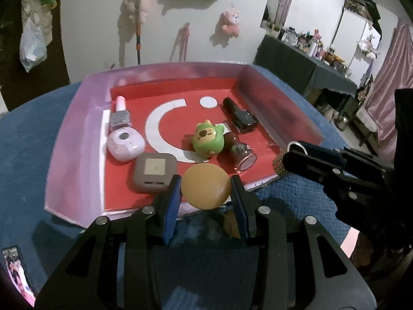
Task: Organize rigid objects
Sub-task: 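Carry the tan lid and mesh cylinder over the tray with both grippers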
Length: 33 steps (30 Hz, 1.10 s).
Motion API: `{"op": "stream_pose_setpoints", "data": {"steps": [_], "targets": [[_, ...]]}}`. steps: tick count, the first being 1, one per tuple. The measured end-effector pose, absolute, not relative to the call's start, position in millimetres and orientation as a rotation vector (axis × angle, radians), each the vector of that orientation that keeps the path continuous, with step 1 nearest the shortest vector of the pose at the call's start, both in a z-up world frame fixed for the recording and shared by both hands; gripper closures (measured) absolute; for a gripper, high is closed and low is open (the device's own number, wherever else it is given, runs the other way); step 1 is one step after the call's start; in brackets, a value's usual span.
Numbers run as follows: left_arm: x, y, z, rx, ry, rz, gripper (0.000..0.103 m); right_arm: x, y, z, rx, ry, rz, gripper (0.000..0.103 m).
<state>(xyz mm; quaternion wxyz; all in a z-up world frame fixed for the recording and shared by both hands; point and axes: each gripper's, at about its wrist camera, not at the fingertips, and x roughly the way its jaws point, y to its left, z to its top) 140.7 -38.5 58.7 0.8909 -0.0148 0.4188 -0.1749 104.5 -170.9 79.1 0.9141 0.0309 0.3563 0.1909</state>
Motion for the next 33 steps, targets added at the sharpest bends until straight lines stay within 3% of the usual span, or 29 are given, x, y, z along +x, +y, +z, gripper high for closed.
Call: {"op": "stream_pose_setpoints", "data": {"steps": [13, 33], "targets": [[181.1, -56.8, 24.8, -0.027, 0.978, -0.361, 0.067, 148.0, -178.4, 52.7, 0.026, 0.821, 0.314, 0.073], [207.6, -59.9, 27.3, 0.008, 0.978, -0.307, 0.067, 174.8, -167.1, 42.8, 0.049, 0.866, 0.287, 0.073]]}}
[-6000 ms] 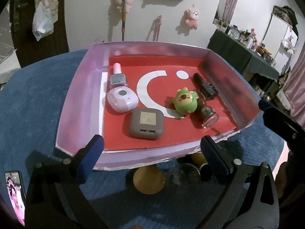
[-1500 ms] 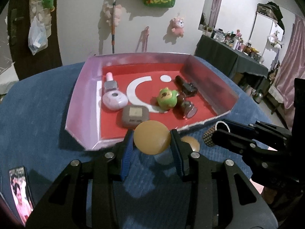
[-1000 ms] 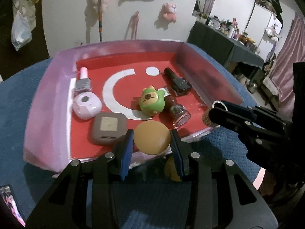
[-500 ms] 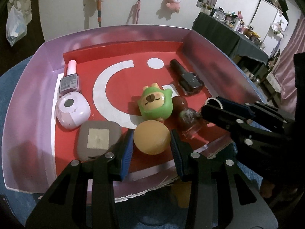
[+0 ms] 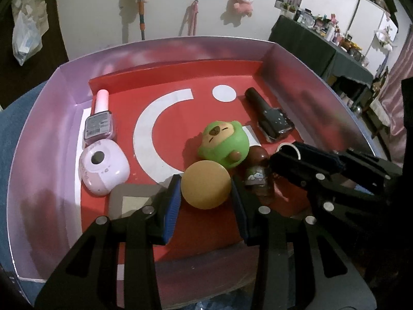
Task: Organize rigid objects
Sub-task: 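Carry the tan lid and mesh cylinder over the tray with both grippers, then lower the lid and mesh cylinder onto the tray floor and open both grippers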
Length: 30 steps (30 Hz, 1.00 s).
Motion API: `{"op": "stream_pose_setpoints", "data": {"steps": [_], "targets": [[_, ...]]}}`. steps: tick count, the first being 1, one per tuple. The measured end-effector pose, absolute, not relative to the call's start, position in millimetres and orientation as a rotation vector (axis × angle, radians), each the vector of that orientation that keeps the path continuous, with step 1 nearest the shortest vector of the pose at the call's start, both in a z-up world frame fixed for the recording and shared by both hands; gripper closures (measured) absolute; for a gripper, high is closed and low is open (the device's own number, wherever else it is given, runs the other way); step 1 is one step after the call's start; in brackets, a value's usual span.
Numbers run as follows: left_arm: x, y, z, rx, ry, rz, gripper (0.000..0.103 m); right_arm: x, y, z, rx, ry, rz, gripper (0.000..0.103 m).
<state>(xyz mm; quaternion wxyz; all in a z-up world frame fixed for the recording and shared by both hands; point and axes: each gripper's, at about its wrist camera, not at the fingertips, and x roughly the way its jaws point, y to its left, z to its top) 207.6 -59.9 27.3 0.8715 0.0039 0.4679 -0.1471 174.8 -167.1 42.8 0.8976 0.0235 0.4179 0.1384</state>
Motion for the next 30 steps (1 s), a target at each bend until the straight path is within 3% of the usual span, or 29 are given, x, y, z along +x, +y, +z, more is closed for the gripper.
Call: {"op": "stream_pose_setpoints", "data": {"steps": [30], "targets": [[205.0, -57.1, 27.1, -0.009, 0.976, -0.309, 0.064, 175.4, -171.2, 43.0, 0.055, 0.868, 0.291, 0.072]]}}
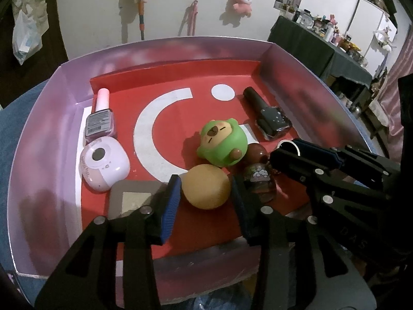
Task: Organize rigid objects
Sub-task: 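Lower the lid and mesh cylinder onto the tray floor and open both grippers, then withdraw both grippers from the tray toward the glass cup and sponge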
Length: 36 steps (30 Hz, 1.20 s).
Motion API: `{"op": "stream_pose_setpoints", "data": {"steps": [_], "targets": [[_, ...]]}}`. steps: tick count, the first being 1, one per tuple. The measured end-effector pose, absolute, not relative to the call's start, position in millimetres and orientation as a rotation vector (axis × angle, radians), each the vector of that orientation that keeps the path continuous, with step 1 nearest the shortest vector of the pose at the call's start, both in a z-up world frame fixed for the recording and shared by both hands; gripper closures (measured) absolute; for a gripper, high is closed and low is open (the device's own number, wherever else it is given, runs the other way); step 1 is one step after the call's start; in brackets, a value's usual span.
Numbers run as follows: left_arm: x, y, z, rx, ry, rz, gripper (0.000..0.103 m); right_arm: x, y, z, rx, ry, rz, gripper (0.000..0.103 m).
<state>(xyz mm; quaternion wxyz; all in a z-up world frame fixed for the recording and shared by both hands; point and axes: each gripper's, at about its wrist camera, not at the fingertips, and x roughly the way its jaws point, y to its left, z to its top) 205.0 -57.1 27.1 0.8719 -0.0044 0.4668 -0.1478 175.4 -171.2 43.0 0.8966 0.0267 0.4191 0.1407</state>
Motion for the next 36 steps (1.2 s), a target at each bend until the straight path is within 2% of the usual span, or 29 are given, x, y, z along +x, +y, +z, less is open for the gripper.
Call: {"op": "stream_pose_setpoints", "data": {"steps": [6, 15, 17, 19, 24, 29, 33, 36], "targets": [[199.8, -54.7, 30.6, -0.006, 0.967, -0.305, 0.063, 173.3, -169.0, 45.0, 0.059, 0.863, 0.294, 0.07], [189.5, -51.5, 39.7, 0.005, 0.944, -0.301, 0.053, 170.1, -168.6, 48.5, 0.072, 0.852, 0.3, 0.063], [187.6, -49.5, 42.0, 0.011, 0.937, -0.283, 0.041, 168.2, -169.1, 50.5, 0.071, 0.846, 0.298, 0.062], [184.4, -45.9, 45.3, 0.008, 0.927, -0.271, 0.035, 165.0, -170.2, 53.5, 0.079, 0.839, 0.302, 0.06], [178.1, -38.6, 50.3, -0.009, 0.918, -0.264, 0.033, 157.6, -168.8, 60.9, 0.071, 0.816, 0.308, 0.051], [170.4, -30.6, 56.1, -0.022, 0.897, -0.253, 0.02, 148.3, -168.8, 69.0, 0.072, 0.789, 0.307, 0.044], [163.7, -25.9, 60.8, -0.026, 0.88, -0.244, 0.018, 139.7, -170.9, 74.3, 0.076, 0.771, 0.312, 0.035], [158.6, -22.0, 63.7, -0.024, 0.867, -0.227, 0.012, 132.8, -171.2, 78.1, 0.078, 0.756, 0.32, 0.03]]}}
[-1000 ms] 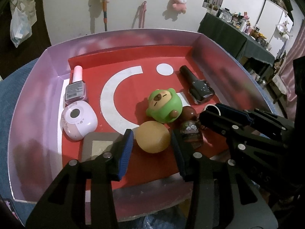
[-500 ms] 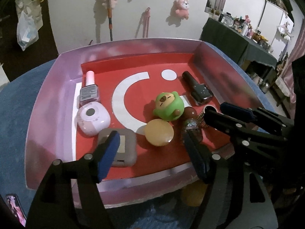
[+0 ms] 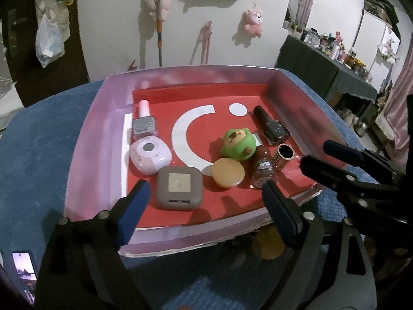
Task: Organize rigid objects
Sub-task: 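Withdraw both grippers from the tray toward the glass cup and sponge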
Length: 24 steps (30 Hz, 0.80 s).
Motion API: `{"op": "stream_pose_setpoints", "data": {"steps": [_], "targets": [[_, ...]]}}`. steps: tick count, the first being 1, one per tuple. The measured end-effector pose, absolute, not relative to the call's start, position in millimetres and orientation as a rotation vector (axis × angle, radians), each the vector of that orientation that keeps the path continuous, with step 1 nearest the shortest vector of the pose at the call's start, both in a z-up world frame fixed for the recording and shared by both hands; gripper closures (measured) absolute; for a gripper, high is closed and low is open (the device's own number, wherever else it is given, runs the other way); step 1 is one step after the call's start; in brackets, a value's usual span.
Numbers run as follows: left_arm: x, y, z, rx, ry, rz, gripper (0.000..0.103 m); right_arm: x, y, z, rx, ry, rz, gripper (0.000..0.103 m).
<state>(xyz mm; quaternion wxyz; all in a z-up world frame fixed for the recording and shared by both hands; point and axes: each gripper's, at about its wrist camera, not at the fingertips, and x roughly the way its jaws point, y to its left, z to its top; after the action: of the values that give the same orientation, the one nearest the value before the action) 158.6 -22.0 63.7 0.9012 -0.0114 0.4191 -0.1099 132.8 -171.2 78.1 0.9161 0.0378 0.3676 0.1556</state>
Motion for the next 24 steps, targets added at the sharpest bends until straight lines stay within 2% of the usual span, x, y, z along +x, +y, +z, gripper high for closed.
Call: {"op": "stream_pose_setpoints", "data": {"steps": [3, 8, 9, 10, 11, 14, 19, 24], "targets": [[155.3, -19.0, 64.2, -0.027, 0.863, -0.225, 0.01, 124.0, -169.9, 81.3, 0.074, 0.743, 0.338, 0.019], [151.1, -19.8, 64.4, -0.015, 0.861, -0.22, 0.01, 108.7, -163.8, 88.6, 0.048, 0.715, 0.355, 0.013], [149.7, -19.8, 65.0, -0.014, 0.858, -0.218, 0.009, 106.2, -163.4, 90.2, 0.046, 0.708, 0.357, 0.011], [148.1, -19.4, 65.7, -0.014, 0.855, -0.216, 0.002, 104.6, -163.3, 91.3, 0.047, 0.704, 0.36, 0.01], [146.6, -18.2, 66.1, -0.017, 0.849, -0.215, 0.0, 102.4, -163.6, 92.6, 0.049, 0.699, 0.364, 0.01], [141.7, -15.9, 67.5, -0.024, 0.84, -0.216, 0.0, 96.3, -163.9, 95.8, 0.053, 0.684, 0.372, 0.005], [135.2, -13.8, 68.6, -0.027, 0.829, -0.208, 0.0, 86.5, -165.3, 97.4, 0.059, 0.672, 0.383, 0.0], [127.8, -11.0, 71.3, -0.028, 0.816, -0.202, 0.0, 76.9, -164.9, 97.1, 0.059, 0.668, 0.393, 0.0]]}}
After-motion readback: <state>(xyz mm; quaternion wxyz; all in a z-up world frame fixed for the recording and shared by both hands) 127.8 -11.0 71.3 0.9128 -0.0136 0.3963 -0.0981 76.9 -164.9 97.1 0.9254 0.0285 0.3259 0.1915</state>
